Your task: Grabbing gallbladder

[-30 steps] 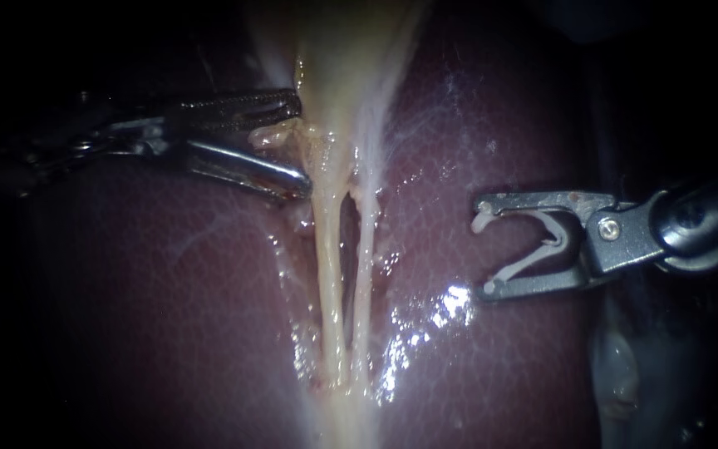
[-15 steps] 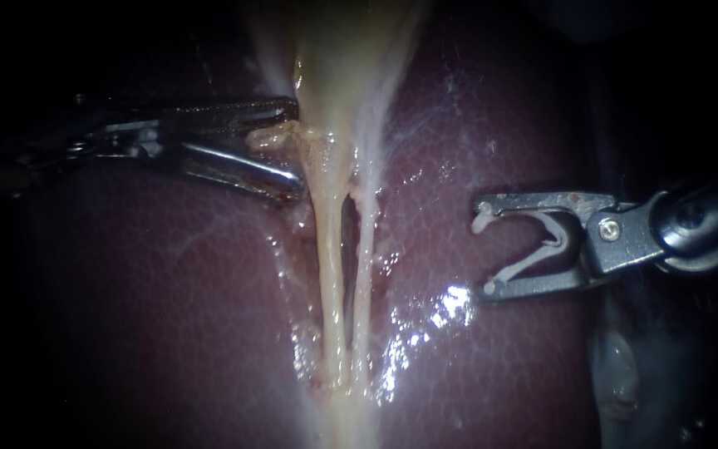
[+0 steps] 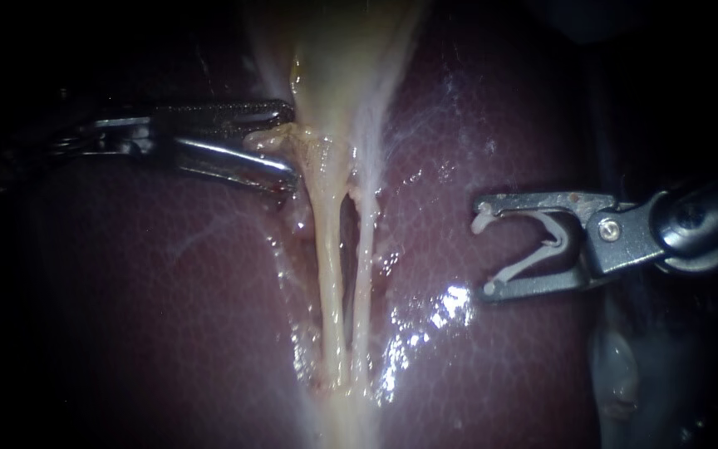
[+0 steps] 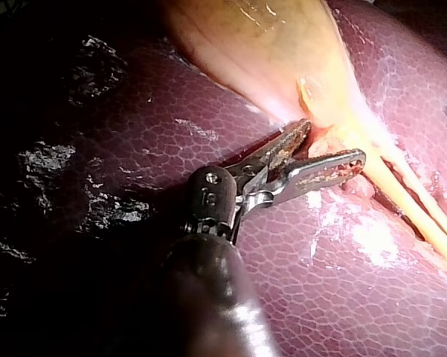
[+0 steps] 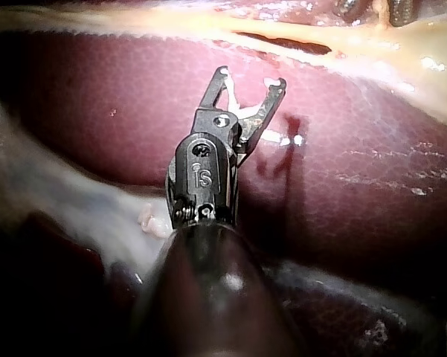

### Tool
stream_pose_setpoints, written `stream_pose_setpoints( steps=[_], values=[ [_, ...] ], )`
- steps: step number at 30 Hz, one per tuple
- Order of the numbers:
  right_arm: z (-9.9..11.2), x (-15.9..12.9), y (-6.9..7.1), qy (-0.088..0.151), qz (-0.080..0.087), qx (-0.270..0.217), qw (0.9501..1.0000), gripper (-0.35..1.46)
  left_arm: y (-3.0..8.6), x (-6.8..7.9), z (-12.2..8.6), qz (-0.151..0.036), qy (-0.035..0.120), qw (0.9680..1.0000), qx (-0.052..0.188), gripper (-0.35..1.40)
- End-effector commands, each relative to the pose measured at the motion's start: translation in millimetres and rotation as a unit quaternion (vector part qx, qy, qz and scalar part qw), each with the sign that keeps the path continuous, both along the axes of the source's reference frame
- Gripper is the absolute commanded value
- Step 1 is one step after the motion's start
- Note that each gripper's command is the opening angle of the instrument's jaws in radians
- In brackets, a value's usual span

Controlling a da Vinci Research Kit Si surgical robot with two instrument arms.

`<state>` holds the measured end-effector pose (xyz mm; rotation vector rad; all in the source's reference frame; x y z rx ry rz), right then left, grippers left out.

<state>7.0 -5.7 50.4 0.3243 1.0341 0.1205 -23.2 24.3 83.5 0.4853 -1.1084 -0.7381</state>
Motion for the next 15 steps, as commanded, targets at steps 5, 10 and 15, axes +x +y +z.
stream_pose_setpoints(
  steps=[5, 10, 15],
  values=[
    [0.0, 0.0, 0.0, 0.0, 0.0, 0.0, 1.0, 0.5, 0.0, 0.2, 0.4, 0.003, 0.005, 1.0, 0.0, 0.47],
    [0.0, 0.0, 0.0, 0.0, 0.0, 0.0, 1.0, 0.5, -0.1, 0.6, 0.4, 0.005, 0.01, 0.9999, 0.0, 0.34],
    [0.0, 0.0, 0.0, 0.0, 0.0, 0.0, 1.0, 0.5, -0.1, 1.1, 0.2, 0.001, 0.012, 0.9998, 0.018, 0.05]
  ],
)
